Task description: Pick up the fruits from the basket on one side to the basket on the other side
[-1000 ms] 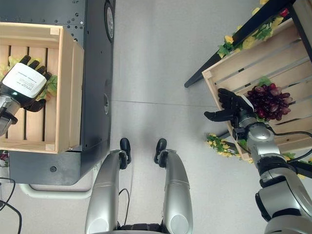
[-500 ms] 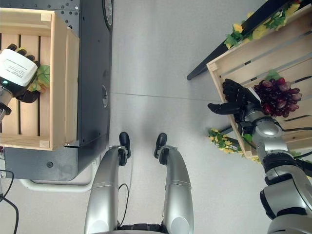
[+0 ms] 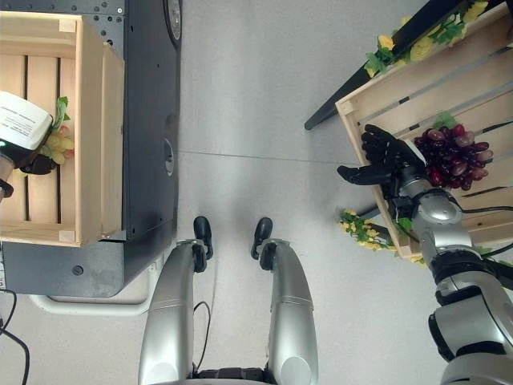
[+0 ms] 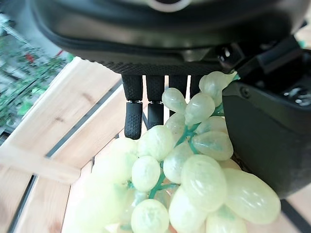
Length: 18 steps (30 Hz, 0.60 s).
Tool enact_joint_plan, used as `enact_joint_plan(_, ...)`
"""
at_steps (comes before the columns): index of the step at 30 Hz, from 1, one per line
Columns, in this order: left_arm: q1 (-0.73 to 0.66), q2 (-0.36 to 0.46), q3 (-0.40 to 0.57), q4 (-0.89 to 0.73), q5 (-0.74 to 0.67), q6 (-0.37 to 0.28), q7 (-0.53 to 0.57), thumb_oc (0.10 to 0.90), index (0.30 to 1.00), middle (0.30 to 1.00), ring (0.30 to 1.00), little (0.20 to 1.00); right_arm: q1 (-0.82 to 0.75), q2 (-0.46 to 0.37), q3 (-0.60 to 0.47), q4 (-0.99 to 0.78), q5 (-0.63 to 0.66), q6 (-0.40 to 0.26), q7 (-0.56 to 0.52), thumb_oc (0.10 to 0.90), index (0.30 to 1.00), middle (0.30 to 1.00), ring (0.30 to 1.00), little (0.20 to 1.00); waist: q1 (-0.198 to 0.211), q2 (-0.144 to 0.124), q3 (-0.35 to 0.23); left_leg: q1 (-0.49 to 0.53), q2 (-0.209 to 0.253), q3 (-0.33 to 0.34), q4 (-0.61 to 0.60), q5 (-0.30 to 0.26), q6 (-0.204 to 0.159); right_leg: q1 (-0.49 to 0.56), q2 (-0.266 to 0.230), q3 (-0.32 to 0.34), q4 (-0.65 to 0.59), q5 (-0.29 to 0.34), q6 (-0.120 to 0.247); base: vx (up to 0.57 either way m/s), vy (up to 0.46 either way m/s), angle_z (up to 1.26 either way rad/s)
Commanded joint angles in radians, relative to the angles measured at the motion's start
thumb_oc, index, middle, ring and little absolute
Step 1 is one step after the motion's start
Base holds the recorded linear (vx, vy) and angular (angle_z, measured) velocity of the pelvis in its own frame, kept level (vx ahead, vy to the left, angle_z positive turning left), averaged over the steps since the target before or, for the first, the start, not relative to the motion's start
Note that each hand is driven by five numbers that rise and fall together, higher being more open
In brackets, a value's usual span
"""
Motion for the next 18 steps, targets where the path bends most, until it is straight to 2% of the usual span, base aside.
enact_joint_plan(1, -0.052, 0.03, 0.187, 0.041, -0.386, -0.036, 0.064, 0.4, 0.3, 0.3, 0.3, 0.3, -0.025, 0.012, -0.019, -0.122, 0.045, -0.077, 0.086, 0.8, 0.9, 0.9, 0.9, 0.9, 0.014, 0.02, -0.014, 0.174, -0.033, 0.086, -0.16, 0.0, 0.006, 0.153, -0.002, 0.004, -0.137, 0.071, 0.026, 0.0, 0.0, 0.0)
enact_joint_plan(2, -0.048, 0.028, 0.205, 0.041, -0.413, -0.047, 0.059, 0.4, 0.3, 0.3, 0.3, 0.3, -0.023, 0.015, -0.02, -0.123, 0.045, -0.079, 0.087, 0.8, 0.9, 0.9, 0.9, 0.9, 0.014, 0.019, -0.014, 0.18, -0.034, 0.086, -0.161, -0.001, 0.005, 0.158, -0.002, 0.005, -0.138, 0.07, 0.027, 0.02, -0.037, 0.0)
enact_joint_plan(5, -0.012, 0.013, 0.371, 0.013, -0.621, -0.145, -0.029, 0.4, 0.3, 0.3, 0.3, 0.3, 0.006, 0.055, -0.05, -0.167, 0.019, -0.067, 0.069, 0.8, 0.9, 0.9, 0.9, 0.9, 0.018, 0.01, -0.014, 0.227, -0.042, 0.088, -0.176, 0.008, 0.014, 0.202, -0.002, 0.008, -0.154, 0.077, 0.021, 0.01, -0.05, -0.03)
enact_joint_plan(6, -0.001, 0.008, 0.384, 0.008, -0.643, -0.153, -0.041, 0.4, 0.3, 0.3, 0.3, 0.3, 0.016, 0.061, -0.05, -0.172, 0.016, -0.064, 0.066, 0.8, 0.9, 0.9, 0.9, 0.9, 0.019, 0.011, -0.014, 0.252, -0.045, 0.081, -0.177, -0.008, 0.006, 0.226, 0.0, 0.015, -0.153, 0.063, 0.032, -0.02, -0.044, -0.03)
enact_joint_plan(7, 0.023, -0.01, 0.475, -0.028, -0.787, -0.22, -0.168, 0.4, 0.3, 0.3, 0.3, 0.3, 0.036, 0.083, -0.072, -0.204, 0.001, -0.056, 0.059, 0.8, 0.9, 0.9, 0.9, 0.9, 0.02, 0.007, -0.014, 0.276, -0.052, 0.083, -0.187, 0.001, 0.015, 0.249, -0.001, 0.014, -0.168, 0.073, 0.026, 0.03, -0.033, -0.03)
enact_joint_plan(9, 0.066, -0.04, 0.552, -0.094, -0.882, -0.225, -0.313, 0.4, 0.3, 0.3, 0.3, 0.3, 0.069, 0.109, -0.092, -0.244, -0.025, -0.042, 0.045, 0.8, 0.9, 0.9, 0.9, 0.9, 0.021, 0.009, -0.014, 0.329, -0.063, 0.078, -0.204, -0.003, 0.017, 0.296, -0.001, 0.02, -0.178, 0.068, 0.03, 0.01, -0.033, -0.03)
enact_joint_plan(11, 0.122, -0.07, 0.616, -0.163, -0.971, -0.222, -0.396, 0.4, 0.3, 0.3, 0.3, 0.3, 0.1, 0.13, -0.113, -0.299, -0.063, -0.009, 0.018, 0.8, 0.9, 0.9, 0.9, 0.9, 0.023, 0.013, -0.014, 0.386, -0.075, 0.073, -0.225, -0.003, 0.018, 0.349, -0.003, 0.024, -0.194, 0.067, 0.035, 0.04, -0.016, 0.01)
enact_joint_plan(15, 0.257, -0.125, 0.725, -0.308, -1.167, -0.214, -0.5, 0.4, 0.3, 0.3, 0.3, 0.3, 0.179, 0.171, -0.142, -0.36, -0.147, 0.035, -0.018, 0.8, 0.9, 0.9, 0.9, 0.9, 0.024, 0.028, -0.047, 0.505, -0.098, 0.053, -0.292, 0.002, 0.022, 0.455, -0.007, 0.036, -0.243, 0.066, 0.045, 0.08, 0.011, 0.0)
enact_joint_plan(18, 0.318, -0.147, 0.765, -0.369, -1.228, -0.225, -0.523, 0.4, 0.3, 0.3, 0.3, 0.3, 0.218, 0.187, -0.161, -0.381, -0.163, 0.047, -0.023, 0.8, 0.9, 0.9, 0.9, 0.9, 0.024, 0.032, -0.075, 0.557, -0.108, 0.045, -0.334, 0.01, 0.022, 0.506, -0.005, 0.041, -0.283, 0.07, 0.048, 0.09, -0.002, -0.04)
